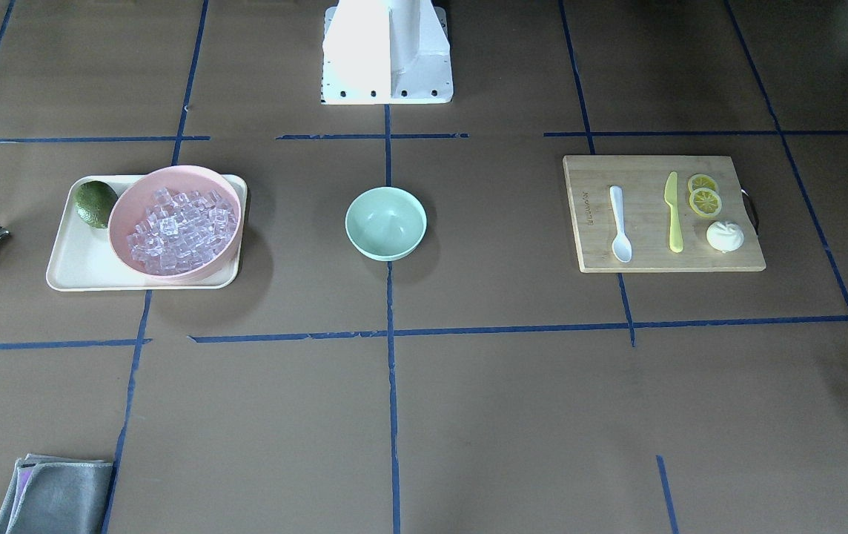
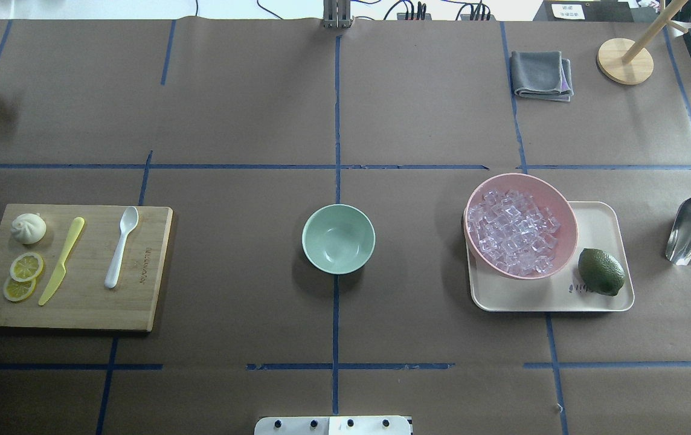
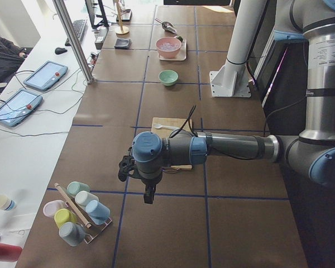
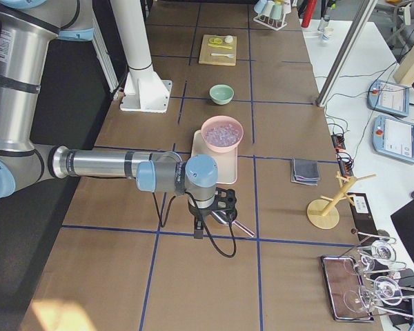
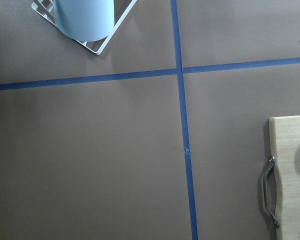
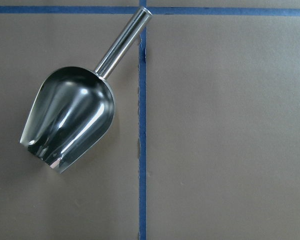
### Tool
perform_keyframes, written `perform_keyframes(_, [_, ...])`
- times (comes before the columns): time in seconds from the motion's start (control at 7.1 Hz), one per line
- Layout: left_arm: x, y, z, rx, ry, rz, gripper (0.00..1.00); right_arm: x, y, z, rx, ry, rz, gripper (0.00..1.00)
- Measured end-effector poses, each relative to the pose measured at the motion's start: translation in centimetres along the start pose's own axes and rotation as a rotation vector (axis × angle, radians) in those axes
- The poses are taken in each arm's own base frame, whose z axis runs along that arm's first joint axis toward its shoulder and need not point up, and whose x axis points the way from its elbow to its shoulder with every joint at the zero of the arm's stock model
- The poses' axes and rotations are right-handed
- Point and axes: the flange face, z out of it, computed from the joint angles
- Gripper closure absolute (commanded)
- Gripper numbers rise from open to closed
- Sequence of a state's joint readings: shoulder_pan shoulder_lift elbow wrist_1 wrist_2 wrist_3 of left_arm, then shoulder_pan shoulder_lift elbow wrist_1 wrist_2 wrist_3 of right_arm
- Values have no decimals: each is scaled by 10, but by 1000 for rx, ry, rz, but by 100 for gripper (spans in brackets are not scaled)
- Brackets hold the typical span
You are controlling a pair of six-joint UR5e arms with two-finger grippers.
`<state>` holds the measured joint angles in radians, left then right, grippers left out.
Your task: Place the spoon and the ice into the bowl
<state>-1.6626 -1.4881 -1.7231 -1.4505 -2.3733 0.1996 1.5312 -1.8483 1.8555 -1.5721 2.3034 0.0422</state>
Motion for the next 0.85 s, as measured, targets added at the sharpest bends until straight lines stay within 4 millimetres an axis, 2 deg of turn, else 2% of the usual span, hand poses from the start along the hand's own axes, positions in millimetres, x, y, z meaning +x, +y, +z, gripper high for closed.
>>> perform_keyframes(0.42, [7, -15, -9, 50, -31, 54, 0, -15, -25, -15, 47, -1, -36, 0])
perform_keyframes(0.85, [31, -34, -5, 115, -33, 141, 0, -25, -29, -17, 57, -78, -45, 0])
